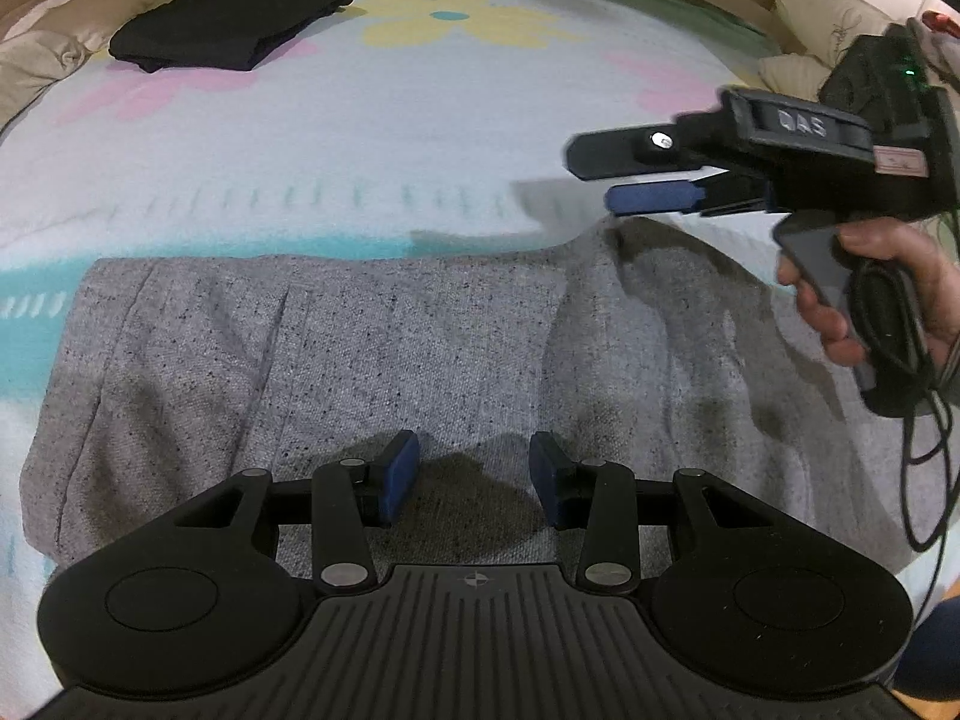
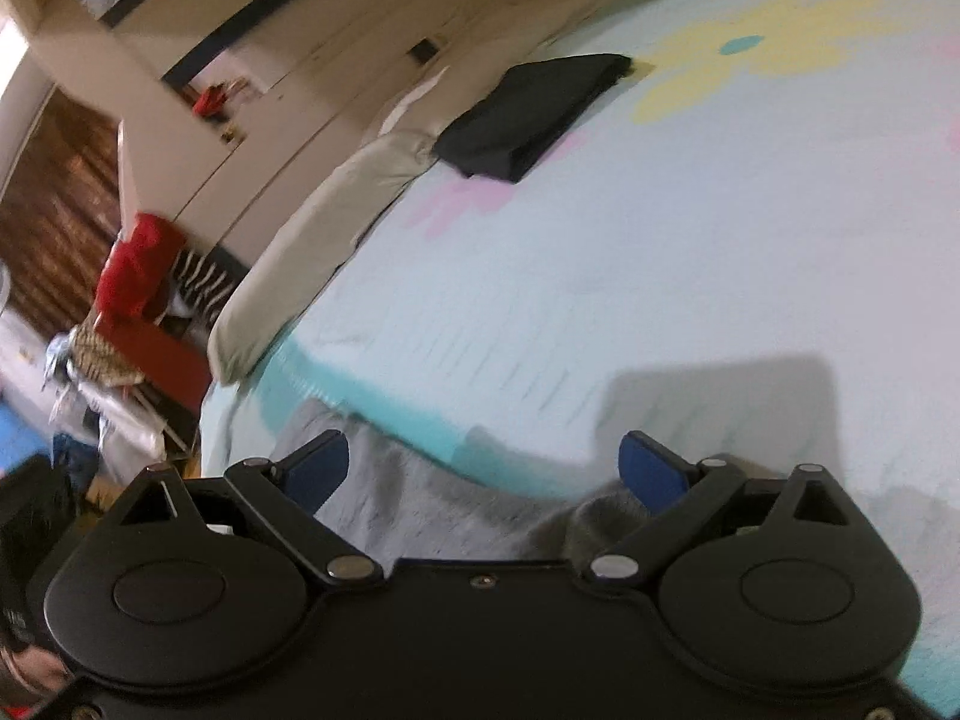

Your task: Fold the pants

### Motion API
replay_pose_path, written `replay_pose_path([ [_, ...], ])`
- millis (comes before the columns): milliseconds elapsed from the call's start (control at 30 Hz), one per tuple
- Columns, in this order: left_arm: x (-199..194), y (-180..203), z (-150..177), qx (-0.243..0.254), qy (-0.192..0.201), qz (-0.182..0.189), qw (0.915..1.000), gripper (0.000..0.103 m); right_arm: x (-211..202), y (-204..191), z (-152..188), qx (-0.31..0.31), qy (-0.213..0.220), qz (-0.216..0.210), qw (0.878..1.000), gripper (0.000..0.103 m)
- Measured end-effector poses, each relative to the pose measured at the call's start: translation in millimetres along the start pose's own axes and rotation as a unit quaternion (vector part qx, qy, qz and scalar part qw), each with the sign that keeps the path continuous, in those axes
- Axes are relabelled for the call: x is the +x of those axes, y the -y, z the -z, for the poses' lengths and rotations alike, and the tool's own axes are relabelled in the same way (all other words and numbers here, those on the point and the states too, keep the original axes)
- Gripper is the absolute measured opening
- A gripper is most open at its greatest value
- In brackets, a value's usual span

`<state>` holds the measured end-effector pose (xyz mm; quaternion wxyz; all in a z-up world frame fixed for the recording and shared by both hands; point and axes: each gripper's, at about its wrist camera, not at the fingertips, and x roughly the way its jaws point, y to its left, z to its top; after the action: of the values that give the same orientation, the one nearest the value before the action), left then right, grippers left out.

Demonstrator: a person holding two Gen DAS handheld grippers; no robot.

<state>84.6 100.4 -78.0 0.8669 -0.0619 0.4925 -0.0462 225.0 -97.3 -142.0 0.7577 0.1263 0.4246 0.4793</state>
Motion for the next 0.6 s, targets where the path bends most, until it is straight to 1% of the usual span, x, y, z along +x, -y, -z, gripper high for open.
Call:
replay_pose_path([
  [100,0,-2,0,-0.005,0.0,0.003,1.0,0.039,-10,-8,0,-0.036,-0.013,0.025,0.999,0.095],
  [167,1,-2,0,-0.003,-0.001,0.001,1.0,0.039,-18,-17,3,-0.077,-0.034,0.051,0.995,0.083],
  [233,1,-1,0,-0.002,-0.001,-0.001,1.0,0.039,-23,-22,9,-0.109,-0.053,0.082,0.989,0.059],
  [300,1,0,0,0.0,-0.001,-0.002,1.0,0.039,-25,-20,14,-0.117,-0.071,0.102,0.985,0.052],
  [367,1,0,0,-0.002,0.001,-0.002,1.0,0.039,-22,-17,17,-0.116,-0.082,0.107,0.984,0.042],
  [400,1,0,1,-0.002,0.002,-0.002,1.0,0.039,-21,-17,19,-0.114,-0.086,0.107,0.984,0.023],
  [433,1,0,1,-0.003,0.004,-0.003,1.0,0.039,-19,-18,20,-0.115,-0.089,0.122,0.982,0.015],
  [467,0,-1,2,-0.005,0.005,-0.004,1.0,0.039,-18,-19,20,-0.123,-0.09,0.141,0.978,0.014],
  [533,0,0,3,-0.003,0.009,-0.011,0.9999,0.039,-21,-16,22,-0.128,-0.093,0.163,0.974,0.012],
  [600,1,3,3,0.013,0.009,-0.03,0.9994,0.039,-29,-7,20,-0.108,-0.075,0.185,0.974,0.011],
])
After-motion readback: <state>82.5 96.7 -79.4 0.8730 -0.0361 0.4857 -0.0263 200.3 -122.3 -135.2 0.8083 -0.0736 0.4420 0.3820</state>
